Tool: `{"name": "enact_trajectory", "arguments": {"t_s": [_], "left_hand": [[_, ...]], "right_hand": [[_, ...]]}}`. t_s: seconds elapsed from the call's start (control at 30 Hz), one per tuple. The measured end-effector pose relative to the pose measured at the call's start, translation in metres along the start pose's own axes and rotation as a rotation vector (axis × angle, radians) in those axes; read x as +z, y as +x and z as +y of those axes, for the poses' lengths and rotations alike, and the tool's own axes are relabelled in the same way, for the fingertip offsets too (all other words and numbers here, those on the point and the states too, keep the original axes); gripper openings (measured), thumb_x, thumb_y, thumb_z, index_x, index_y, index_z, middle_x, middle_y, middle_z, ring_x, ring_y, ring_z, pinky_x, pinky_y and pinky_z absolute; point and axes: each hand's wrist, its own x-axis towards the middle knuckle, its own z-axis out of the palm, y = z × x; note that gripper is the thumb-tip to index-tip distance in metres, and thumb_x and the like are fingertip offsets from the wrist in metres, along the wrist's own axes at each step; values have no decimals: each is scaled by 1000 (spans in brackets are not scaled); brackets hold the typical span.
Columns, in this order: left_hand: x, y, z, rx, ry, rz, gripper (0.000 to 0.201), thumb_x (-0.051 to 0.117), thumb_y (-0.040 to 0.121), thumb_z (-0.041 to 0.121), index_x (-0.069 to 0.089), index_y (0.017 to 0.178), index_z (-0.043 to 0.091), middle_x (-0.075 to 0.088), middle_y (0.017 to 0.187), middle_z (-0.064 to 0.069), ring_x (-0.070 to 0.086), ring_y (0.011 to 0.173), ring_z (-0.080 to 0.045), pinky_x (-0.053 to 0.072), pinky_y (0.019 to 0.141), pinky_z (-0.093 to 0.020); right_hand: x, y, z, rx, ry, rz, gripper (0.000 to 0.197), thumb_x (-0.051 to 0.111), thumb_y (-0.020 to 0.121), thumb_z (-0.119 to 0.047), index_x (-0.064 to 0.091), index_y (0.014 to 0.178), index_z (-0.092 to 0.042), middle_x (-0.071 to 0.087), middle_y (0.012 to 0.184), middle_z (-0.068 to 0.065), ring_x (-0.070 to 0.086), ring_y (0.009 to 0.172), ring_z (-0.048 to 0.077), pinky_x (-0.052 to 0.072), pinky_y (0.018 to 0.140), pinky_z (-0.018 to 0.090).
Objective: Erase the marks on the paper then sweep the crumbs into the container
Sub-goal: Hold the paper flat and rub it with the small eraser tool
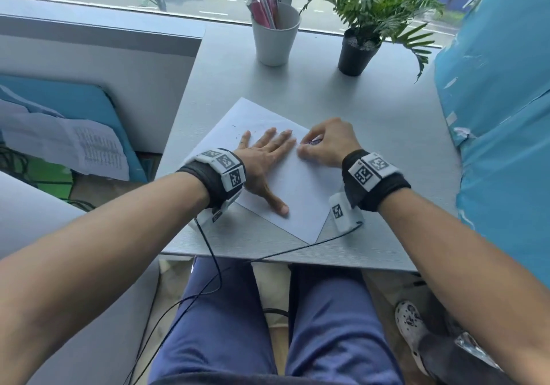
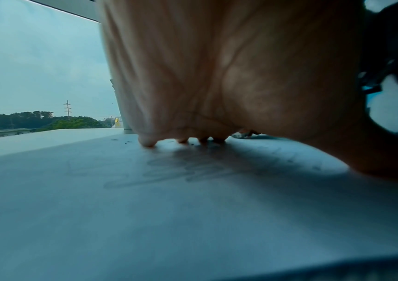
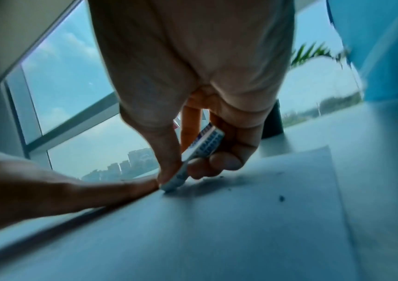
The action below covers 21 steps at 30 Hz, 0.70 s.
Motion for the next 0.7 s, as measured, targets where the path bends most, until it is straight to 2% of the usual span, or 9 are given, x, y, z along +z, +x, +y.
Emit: {"name": "enact_trajectory", "arguments": {"t_s": [0.03, 0.1, 0.17, 0.3, 0.4, 0.47, 0.57, 0.63, 0.7], "left_hand": [[0, 0, 1, -1, -2, 3, 161, 71, 42, 90, -25, 154, 26, -33, 159, 11, -34, 145, -17, -17, 115, -63], [0, 1, 2, 9, 1, 6, 162, 69, 39, 92, -26, 154, 26, -33, 159, 10, -33, 145, -19, -18, 114, -63], [0, 1, 1, 7, 6, 13, 162, 69, 39, 92, -25, 154, 26, -32, 160, 9, -33, 146, -19, -18, 114, -63], [-1, -1, 3, -14, -1, 13, 161, 71, 42, 90, -23, 155, 24, -30, 161, 10, -32, 146, -18, -17, 115, -62], [0, 1, 3, -5, 3, 9, 163, 69, 39, 92, -26, 154, 26, -33, 160, 9, -33, 145, -19, -20, 114, -62], [-1, -1, 3, -8, 2, 4, 162, 70, 40, 91, -25, 154, 25, -33, 160, 10, -33, 145, -19, -19, 114, -62], [-2, -2, 5, -21, -3, 8, 161, 72, 43, 89, -24, 155, 24, -31, 160, 11, -33, 145, -17, -17, 115, -62], [-1, -1, 5, -23, -2, -1, 162, 70, 42, 91, -25, 154, 23, -33, 159, 10, -34, 145, -18, -18, 114, -63], [1, 2, 4, -20, 21, 0, 164, 66, 38, 95, -27, 153, 24, -35, 158, 9, -35, 144, -20, -19, 113, -63]], "right_hand": [[4, -2, -3, -9, 4, -9, 13, 75, 73, -25, 79, 84, -20, 75, 80, -2, 69, 79, 10, 51, 81, 17], [17, -19, -15, -125, -1, -108, 10, 76, 70, -20, 79, 80, -20, 70, 72, -6, 68, 76, 10, 55, 77, 23], [19, -24, -17, -166, -7, -163, 10, 78, 69, -22, 79, 78, -18, 68, 69, -6, 65, 72, 9, 53, 71, 22], [5, 0, -4, 18, 20, 10, 17, 77, 72, -29, 81, 83, -17, 75, 78, 0, 66, 75, 9, 46, 70, 15], [20, -24, -16, -128, -5, -123, 13, 80, 71, -24, 80, 82, -17, 74, 78, -3, 64, 73, 4, 46, 69, 12], [16, -21, -13, -123, -17, -159, 16, 81, 70, -27, 80, 81, -16, 74, 77, -1, 64, 72, 6, 47, 65, 13], [-3, 0, -1, 21, 18, 13, 18, 79, 69, -28, 81, 83, -16, 76, 79, 1, 65, 73, 7, 47, 67, 14], [7, -12, -8, -45, 13, -33, 15, 80, 69, -24, 81, 81, -16, 76, 79, 0, 68, 75, 9, 54, 76, 20], [19, -37, -21, -170, -4, -177, 13, 81, 69, -23, 80, 80, -16, 76, 80, -2, 69, 76, 8, 54, 74, 20]]}}
